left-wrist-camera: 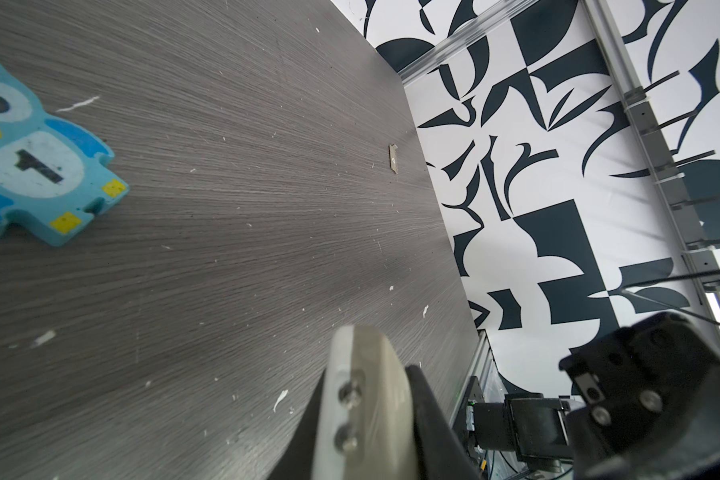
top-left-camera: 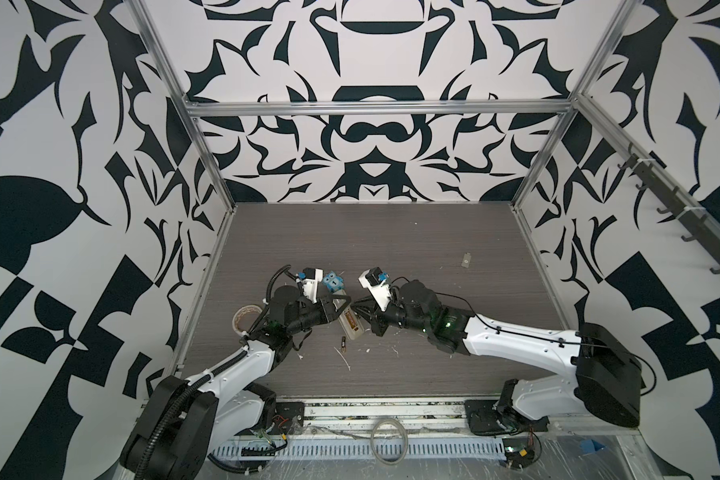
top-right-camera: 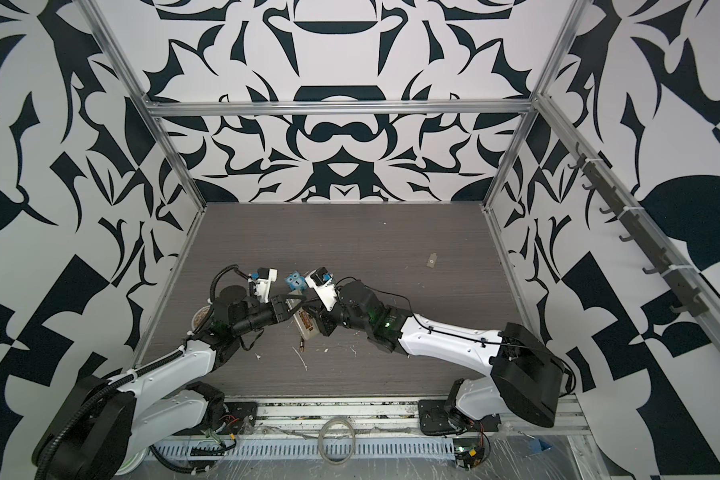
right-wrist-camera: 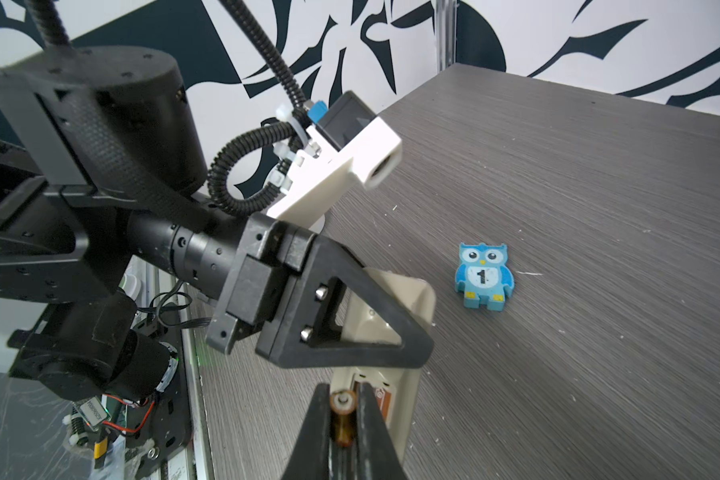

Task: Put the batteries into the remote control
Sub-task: 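Insert the battery into the remote's compartment with the right gripper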

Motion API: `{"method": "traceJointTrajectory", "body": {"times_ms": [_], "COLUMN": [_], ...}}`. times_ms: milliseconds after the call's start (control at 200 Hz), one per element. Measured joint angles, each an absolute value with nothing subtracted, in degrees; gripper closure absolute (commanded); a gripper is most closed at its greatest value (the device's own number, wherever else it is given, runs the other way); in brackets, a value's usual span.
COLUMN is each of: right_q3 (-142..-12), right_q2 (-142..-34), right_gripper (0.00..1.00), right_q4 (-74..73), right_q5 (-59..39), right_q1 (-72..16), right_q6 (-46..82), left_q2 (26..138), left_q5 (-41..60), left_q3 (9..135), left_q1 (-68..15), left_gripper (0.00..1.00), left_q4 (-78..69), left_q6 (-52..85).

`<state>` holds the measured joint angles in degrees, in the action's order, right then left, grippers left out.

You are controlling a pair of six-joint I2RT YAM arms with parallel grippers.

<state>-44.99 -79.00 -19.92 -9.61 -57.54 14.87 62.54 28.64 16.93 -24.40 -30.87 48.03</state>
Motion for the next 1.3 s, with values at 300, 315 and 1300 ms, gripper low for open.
{"method": "traceJointTrajectory", "body": {"times_ms": [300, 315, 1300], "right_q3": [-43.4, -43.2, -40.6], "right_q2": [-80.7, -80.7, -81.6], "right_gripper": [1.0, 1.0, 1.0], "right_q4": [-23.6, -23.7, -28.6], "right_q5": [-8.3, -8.2, -5.1], "right_q1": [-58.0, -58.0, -58.2], "right_q6": [14.8, 14.8, 13.6], "left_q2": [62.5, 62.5, 62.9], "left_q5": [29.5, 29.6, 31.4], "left_q3": [16.9, 16.9, 16.9], "left_q1": [-24.4, -24.4, -24.4], "left_gripper": [1.0, 1.0, 1.0], "left_q4": [-32.8, -33.0, -37.1], "left_q6": [50.5, 50.7, 55.5]}}
